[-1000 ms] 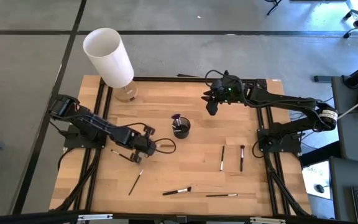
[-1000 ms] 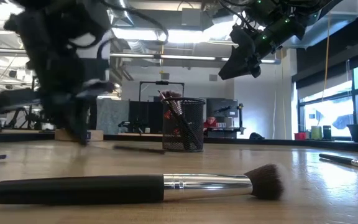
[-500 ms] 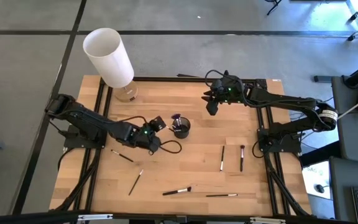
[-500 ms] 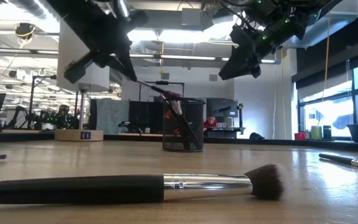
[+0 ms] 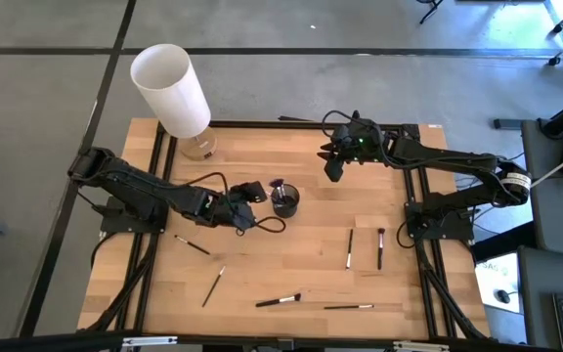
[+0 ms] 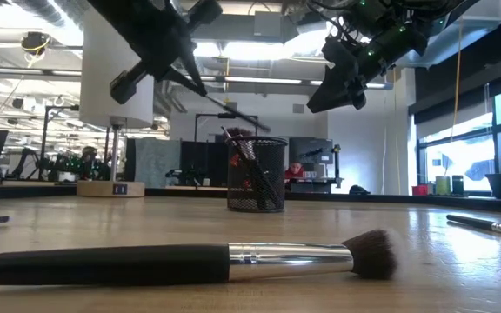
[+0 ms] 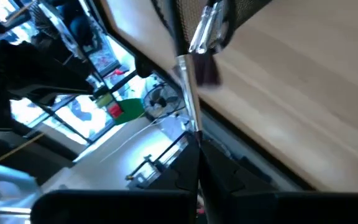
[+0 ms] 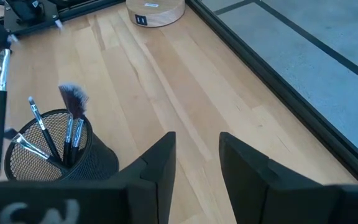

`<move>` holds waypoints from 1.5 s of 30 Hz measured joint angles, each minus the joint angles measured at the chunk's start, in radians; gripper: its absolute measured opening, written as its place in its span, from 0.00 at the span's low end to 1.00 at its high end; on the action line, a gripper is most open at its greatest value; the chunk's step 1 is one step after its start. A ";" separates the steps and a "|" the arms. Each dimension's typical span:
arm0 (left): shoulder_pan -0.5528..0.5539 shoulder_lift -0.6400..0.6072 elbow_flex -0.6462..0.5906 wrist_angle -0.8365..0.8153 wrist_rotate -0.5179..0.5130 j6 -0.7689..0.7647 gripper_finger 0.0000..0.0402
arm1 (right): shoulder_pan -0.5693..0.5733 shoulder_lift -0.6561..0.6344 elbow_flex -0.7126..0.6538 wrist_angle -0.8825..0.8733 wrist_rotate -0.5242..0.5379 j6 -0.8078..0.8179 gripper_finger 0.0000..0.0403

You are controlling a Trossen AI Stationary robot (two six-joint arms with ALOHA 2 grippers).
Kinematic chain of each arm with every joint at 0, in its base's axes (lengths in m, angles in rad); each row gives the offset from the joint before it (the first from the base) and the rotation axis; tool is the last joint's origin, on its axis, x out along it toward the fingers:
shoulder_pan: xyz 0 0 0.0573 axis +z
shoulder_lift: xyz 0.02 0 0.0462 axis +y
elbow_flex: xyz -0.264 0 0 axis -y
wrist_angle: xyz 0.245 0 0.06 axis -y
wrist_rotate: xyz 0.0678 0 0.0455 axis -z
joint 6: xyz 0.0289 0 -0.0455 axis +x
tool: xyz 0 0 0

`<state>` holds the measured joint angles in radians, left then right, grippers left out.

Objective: Pick & Place Makeup Brushes
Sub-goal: Put the eyeshadow brush into the makeup brush holder, then put the powder brush into the makeup brush holder

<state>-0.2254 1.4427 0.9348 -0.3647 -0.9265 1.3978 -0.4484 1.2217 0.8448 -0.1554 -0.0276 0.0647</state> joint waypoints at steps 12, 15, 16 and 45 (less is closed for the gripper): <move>0.072 -0.001 0.000 0.027 0.007 0.130 0.01 | 0.000 0.000 0.000 0.000 0.000 0.002 0.30; 0.100 -0.001 0.000 0.025 0.007 0.156 0.00 | 0.000 0.000 0.000 0.000 0.000 0.002 0.30; 0.108 -0.001 0.000 0.025 0.007 0.166 0.00 | 0.000 0.000 0.000 0.000 0.000 0.002 0.30; 0.120 0.000 -0.001 0.091 0.056 -0.588 0.21 | 0.003 0.000 0.010 -0.211 -0.071 0.079 0.30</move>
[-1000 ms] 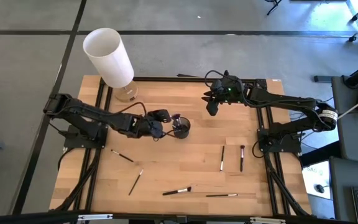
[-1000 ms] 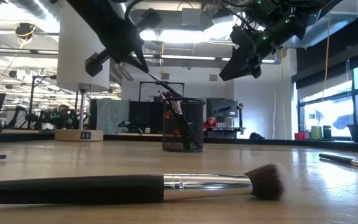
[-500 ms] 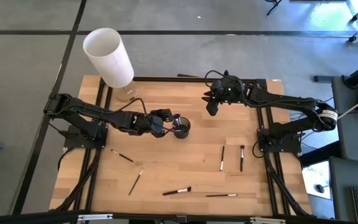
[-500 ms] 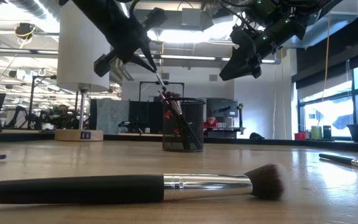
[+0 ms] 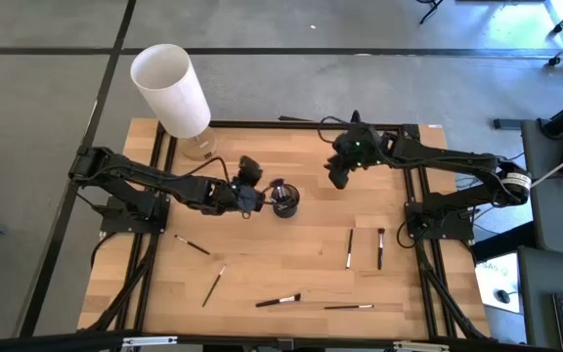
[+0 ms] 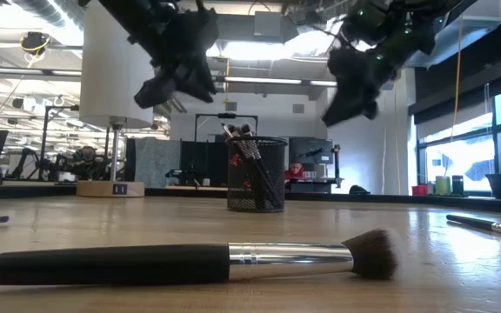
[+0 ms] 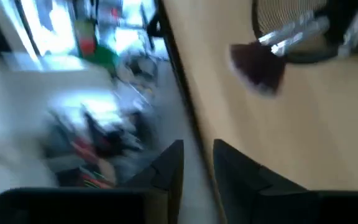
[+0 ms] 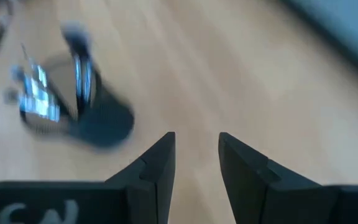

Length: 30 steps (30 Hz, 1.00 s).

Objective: Pick & Place Makeup Brushes
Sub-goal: Put the powder brush into the makeup brush holder

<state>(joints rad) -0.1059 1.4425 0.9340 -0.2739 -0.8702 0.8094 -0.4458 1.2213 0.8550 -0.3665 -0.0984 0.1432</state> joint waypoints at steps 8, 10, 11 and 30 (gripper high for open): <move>0.010 0.006 0.000 -0.253 0.298 -0.624 0.18 | 0.049 0.000 0.007 -0.329 -0.001 0.382 0.30; 0.010 0.006 -0.001 -0.291 0.320 -0.696 0.17 | 0.082 0.000 0.007 -0.376 -0.009 0.460 0.30; 0.008 0.006 -0.001 -0.311 0.321 -0.725 0.16 | 0.101 0.000 0.006 -0.398 -0.022 0.466 0.30; -0.054 0.005 -0.012 -0.186 0.419 -1.157 0.13 | 0.532 0.000 0.005 -0.894 0.201 0.914 0.30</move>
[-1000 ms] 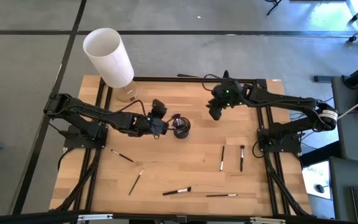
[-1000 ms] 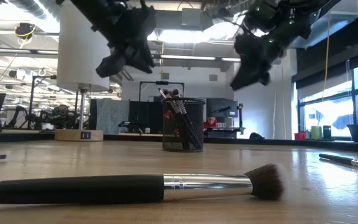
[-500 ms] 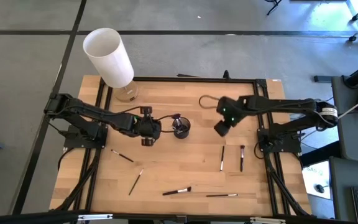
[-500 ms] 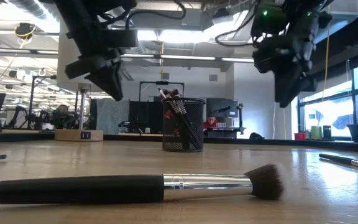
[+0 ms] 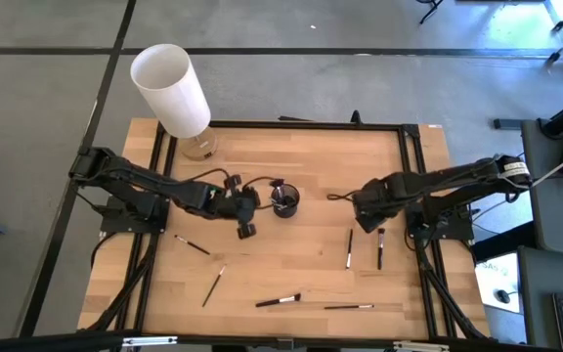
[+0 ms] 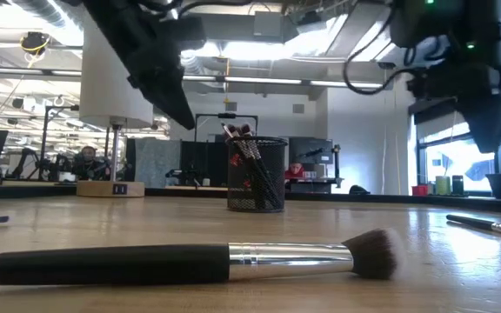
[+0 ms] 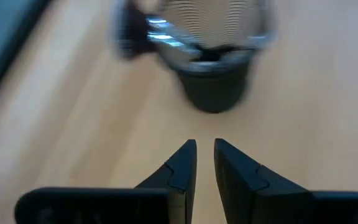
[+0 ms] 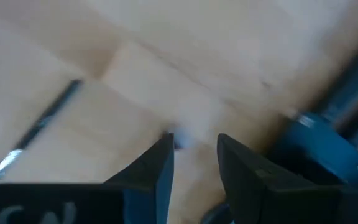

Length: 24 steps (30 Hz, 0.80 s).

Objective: Pick & Place Makeup Brushes
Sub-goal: Put the powder brush into the makeup brush holder

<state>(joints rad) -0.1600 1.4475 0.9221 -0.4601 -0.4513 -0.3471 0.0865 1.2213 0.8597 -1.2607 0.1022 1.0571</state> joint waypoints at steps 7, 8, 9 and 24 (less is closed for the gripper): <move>-0.108 0.000 -0.077 0.042 0.017 -0.181 0.13 | 0.061 0.000 -0.056 0.096 0.019 0.095 0.30; -0.126 0.000 -0.092 0.039 0.012 -0.213 0.13 | 0.072 0.000 -0.078 0.134 0.016 0.109 0.30; -0.146 0.000 -0.106 0.037 0.002 -0.242 0.13 | 0.082 0.000 -0.102 0.176 0.003 0.125 0.30; -0.289 0.000 -0.257 0.052 -0.211 -0.536 0.20 | 0.109 0.001 -0.308 0.386 -0.148 0.298 0.30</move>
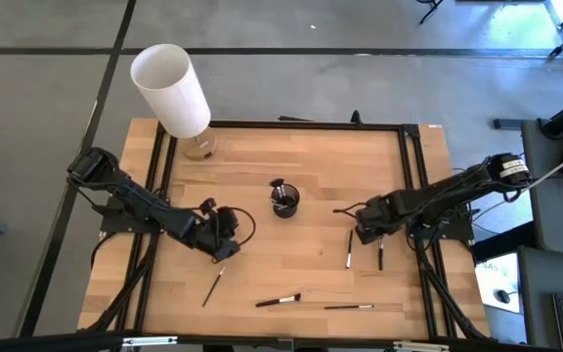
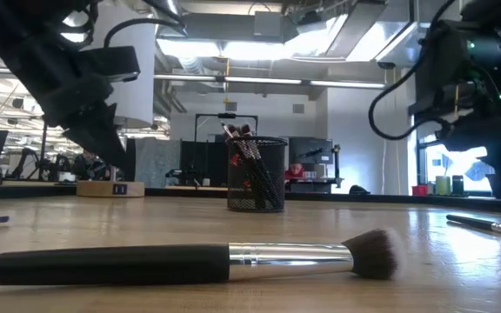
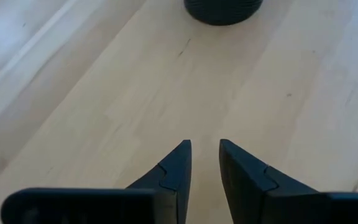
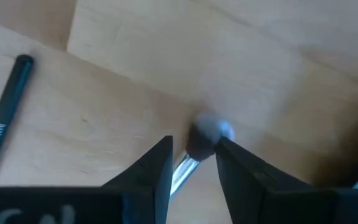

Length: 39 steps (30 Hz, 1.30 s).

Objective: Pick & Place Makeup Brushes
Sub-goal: Put the powder brush into the makeup brush holder

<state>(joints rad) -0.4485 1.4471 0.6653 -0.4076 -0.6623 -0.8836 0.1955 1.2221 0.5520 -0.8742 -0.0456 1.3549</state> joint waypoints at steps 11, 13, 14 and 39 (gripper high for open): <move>-0.003 0.000 -0.003 0.019 -0.020 0.001 0.20 | 0.000 -0.002 -0.049 0.115 -0.024 -0.032 0.16; -0.002 0.000 -0.003 0.020 -0.029 0.004 0.20 | 0.000 0.001 -0.025 0.142 -0.013 -0.068 0.07; -0.001 0.000 -0.003 0.020 -0.038 0.005 0.20 | 0.000 0.000 -0.003 0.149 0.001 -0.084 0.04; 0.000 0.000 -0.003 0.016 -0.227 0.033 0.20 | -0.075 0.142 0.357 1.088 0.726 -1.233 0.02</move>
<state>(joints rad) -0.4488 1.4471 0.6624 -0.3916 -0.8890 -0.8505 0.1204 1.3642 0.9090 0.2135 0.6808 0.1219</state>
